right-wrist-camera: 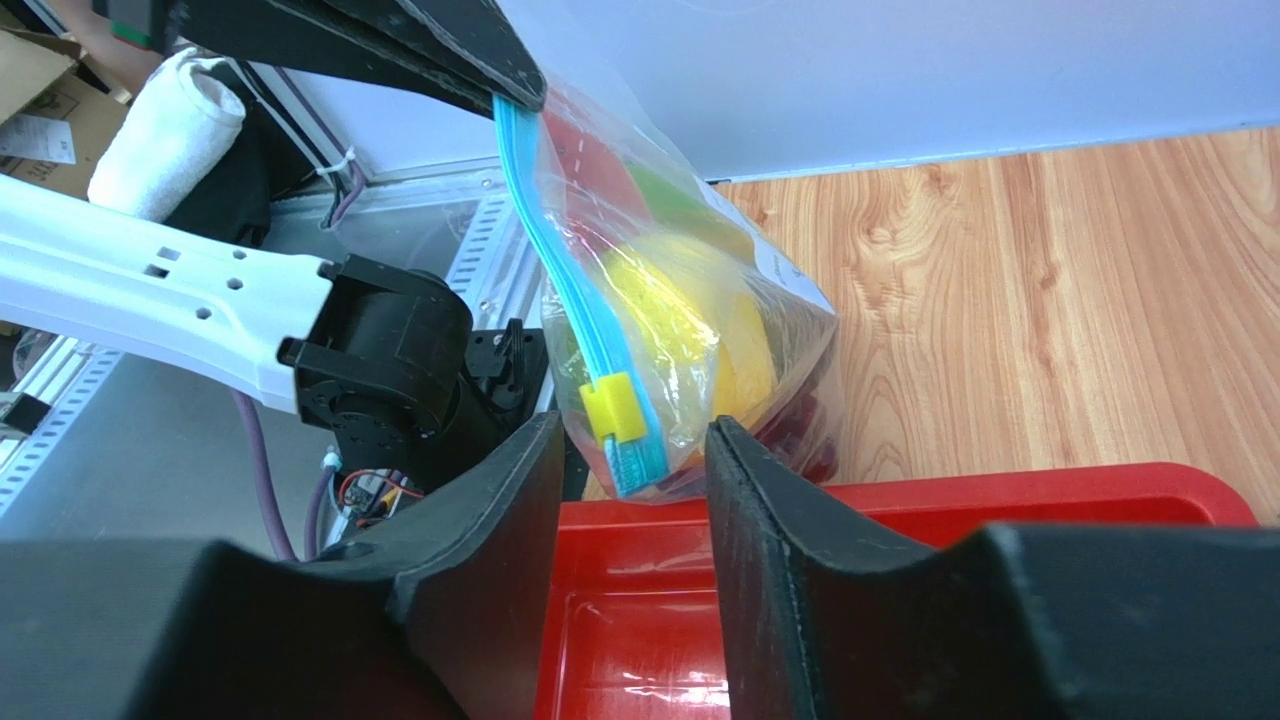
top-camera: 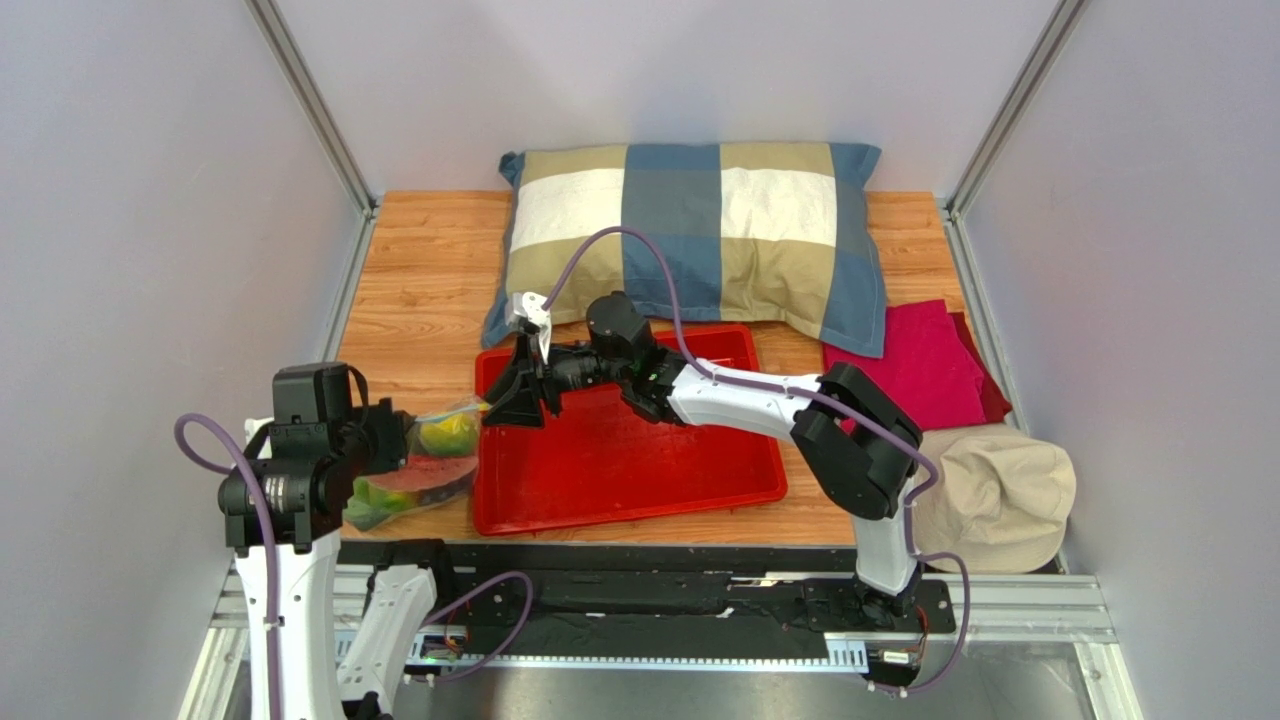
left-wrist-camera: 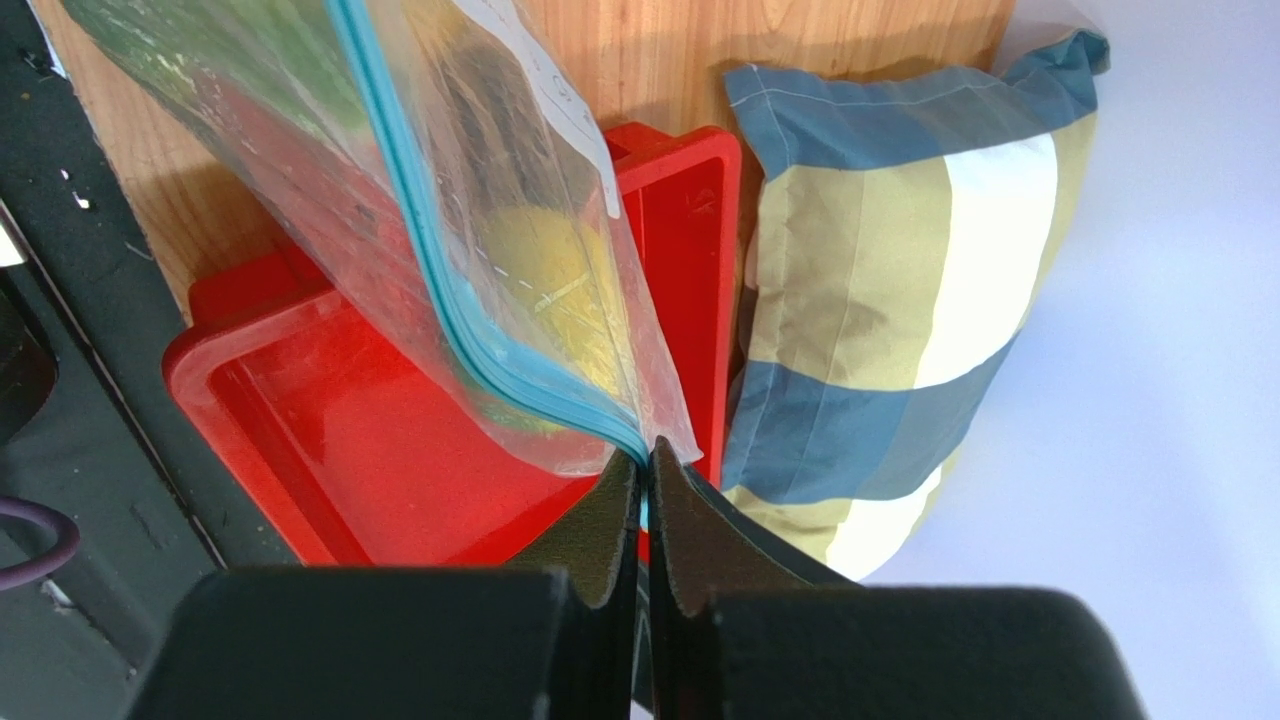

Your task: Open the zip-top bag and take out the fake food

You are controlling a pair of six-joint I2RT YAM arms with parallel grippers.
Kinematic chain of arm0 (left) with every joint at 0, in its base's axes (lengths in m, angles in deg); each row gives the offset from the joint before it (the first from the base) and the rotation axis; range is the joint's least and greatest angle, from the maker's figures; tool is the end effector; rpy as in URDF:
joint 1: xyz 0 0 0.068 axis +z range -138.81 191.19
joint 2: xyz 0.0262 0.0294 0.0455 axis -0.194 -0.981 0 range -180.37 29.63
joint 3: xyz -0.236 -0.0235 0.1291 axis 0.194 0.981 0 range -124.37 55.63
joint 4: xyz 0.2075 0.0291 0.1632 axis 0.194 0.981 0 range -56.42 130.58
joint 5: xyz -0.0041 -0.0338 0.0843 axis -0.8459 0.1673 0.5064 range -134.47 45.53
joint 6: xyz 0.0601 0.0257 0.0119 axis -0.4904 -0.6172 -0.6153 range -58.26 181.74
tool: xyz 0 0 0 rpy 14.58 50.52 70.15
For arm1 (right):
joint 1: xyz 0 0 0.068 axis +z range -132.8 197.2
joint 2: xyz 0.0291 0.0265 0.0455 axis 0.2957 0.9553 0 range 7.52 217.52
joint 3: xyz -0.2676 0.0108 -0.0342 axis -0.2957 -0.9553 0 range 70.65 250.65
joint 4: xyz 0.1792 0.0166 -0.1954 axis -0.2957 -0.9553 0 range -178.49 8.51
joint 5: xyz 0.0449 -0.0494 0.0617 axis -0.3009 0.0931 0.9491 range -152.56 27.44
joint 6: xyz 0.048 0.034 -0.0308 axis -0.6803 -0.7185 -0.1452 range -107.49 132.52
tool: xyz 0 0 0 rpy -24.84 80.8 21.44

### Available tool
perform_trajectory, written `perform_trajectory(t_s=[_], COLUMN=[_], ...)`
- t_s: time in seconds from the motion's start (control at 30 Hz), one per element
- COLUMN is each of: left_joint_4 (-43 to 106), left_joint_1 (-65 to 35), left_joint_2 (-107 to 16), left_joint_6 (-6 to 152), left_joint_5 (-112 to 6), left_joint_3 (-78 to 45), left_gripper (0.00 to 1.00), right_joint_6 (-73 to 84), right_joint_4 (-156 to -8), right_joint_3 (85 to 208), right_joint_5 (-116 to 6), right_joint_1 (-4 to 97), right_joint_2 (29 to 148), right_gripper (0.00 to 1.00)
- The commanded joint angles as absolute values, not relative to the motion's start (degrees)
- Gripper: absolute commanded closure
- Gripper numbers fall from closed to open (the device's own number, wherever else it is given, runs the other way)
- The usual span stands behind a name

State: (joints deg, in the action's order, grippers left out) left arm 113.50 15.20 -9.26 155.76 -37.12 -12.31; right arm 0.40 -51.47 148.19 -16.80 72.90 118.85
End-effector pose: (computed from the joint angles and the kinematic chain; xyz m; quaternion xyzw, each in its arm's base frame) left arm 0.0847 0.0126 0.3530 -0.7239 0.6005 -0.1935 0.2790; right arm 0.2315 0.4063 0.2605 -0.4964 0.5259 0.5868 0.3642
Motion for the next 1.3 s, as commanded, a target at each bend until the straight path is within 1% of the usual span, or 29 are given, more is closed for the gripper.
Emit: perform_trajectory(t_s=[0.0,0.1,0.17,0.27,0.3,0.37,0.4,0.47,0.5,0.53,0.6,0.63,0.67,0.7,0.73,0.77,0.8,0.83,0.87,0.93,0.97,1.07,1.13,1.23,1.27], left_joint_4=[118.0,118.0,117.8,118.0,117.3,117.9,117.8,116.5,115.7,114.4,109.6,108.4,106.2,101.9,100.1,98.3,95.7,95.0,93.6,94.2,97.4,101.2,102.0,102.5,102.2], left_joint_1=[15.6,15.5,15.6,15.6,15.7,15.6,15.6,15.6,15.6,15.6,15.6,15.6,15.6,15.6,15.6,15.6,15.6,15.6,15.6,15.6,15.5,15.5,15.6,15.6,15.6], left_joint_2=[-9.8,-10.1,-10.4,-10.6,-10.5,-10.6,-10.6,-10.6,-10.6,-10.4,-9.6,-9.1,-7.7,-7.1,-6.7,-6.5,-6.7,-7.1,-8.7,-11.7,-15.2,-19.5,-19.5,-16.9,-16.0], left_joint_6=[156.4,156.0,154.1,149.1,147.0,142.0,139.9,131.2,128.4,120.7,112.8,107.1,104.5,102.5,99.3,97.7,96.1,93.1,91.1,85.2,83.4,77.0,74.9,74.2,74.2], left_joint_5=[-38.5,-38.6,-39.0,-39.0,-38.7,-37.5,-37.3,-37.6,-37.6,-38.1,-41.4,-42.5,-46.5,-48.4,-50.2,-53.9,-55.1,-56.1,-59.3,-63.3,-64.5,-67.5,-68.0,-65.3,-66.3], left_joint_3=[-14.8,-15.0,-15.0,-14.9,-14.8,-14.7,-14.6,-15.0,-15.6,-16.6,-17.2,-17.8,-17.5,-17.0,-16.9,-16.7,-16.6,-16.8,-16.6,-17.5,-18.7,-21.1,-20.7,-18.5,-17.9], left_gripper=[1.00,1.00,1.00,1.00,1.00,1.00,1.00,0.99,0.96,0.90,0.85,0.77,0.72,0.70,0.53,0.48,0.44,0.39,0.35,0.35,0.35,0.36,0.36,0.35,0.35], right_joint_6=[3.0,3.4,2.5,2.1,2.4,2.9,2.9,3.0,3.2,3.3,4.2,4.4,5.4,6.0,6.5,7.3,8.5,9.3,9.8,10.8,11.4,12.3,12.3,14.2,14.2], right_joint_4=[-48.5,-48.2,-46.3,-48.1,-49.0,-50.5,-50.8,-52.2,-53.2,-54.2,-57.4,-58.5,-61.0,-62.1,-63.1,-65.0,-65.9,-66.9,-69.2,-71.0,-73.4,-77.0,-78.0,-81.0,-81.2], right_joint_3=[149.8,149.8,149.5,151.5,152.3,153.8,154.2,156.2,157.0,158.3,161.6,162.8,163.9,165.8,166.4,166.9,167.8,168.6,169.3,172.0,172.9,176.9,179.4,182.9,183.5], right_joint_5=[-17.7,-18.3,-18.8,-18.6,-18.3,-17.5,-16.9,-14.8,-13.8,-12.9,-9.8,-8.6,-6.5,-5.8,-5.3,-4.6,-4.4,-4.2,-3.2,-2.1,-1.0,1.3,2.6,4.9,5.5], right_joint_1=[73.2,73.1,73.2,73.2,73.2,73.2,73.1,73.0,73.0,72.8,72.7,72.7,72.7,72.7,72.7,72.7,72.7,72.6,72.4,72.0,71.7,71.0,70.6,70.5,70.5], right_joint_2=[119.9,120.5,120.5,120.5,120.4,120.3,120.3,120.7,121.7,122.1,124.1,124.7,125.3,125.7,126.4,126.7,126.9,127.1,127.5,128.1,128.9,130.8,132.0,134.2,134.6], right_gripper=[0.59,0.70,0.71,0.77,0.81,0.87,0.93,1.00,1.00,1.00,1.00,1.00,1.00,1.00,1.00,1.00,1.00,1.00,1.00,1.00,1.00,1.00,1.00,1.00,1.00])
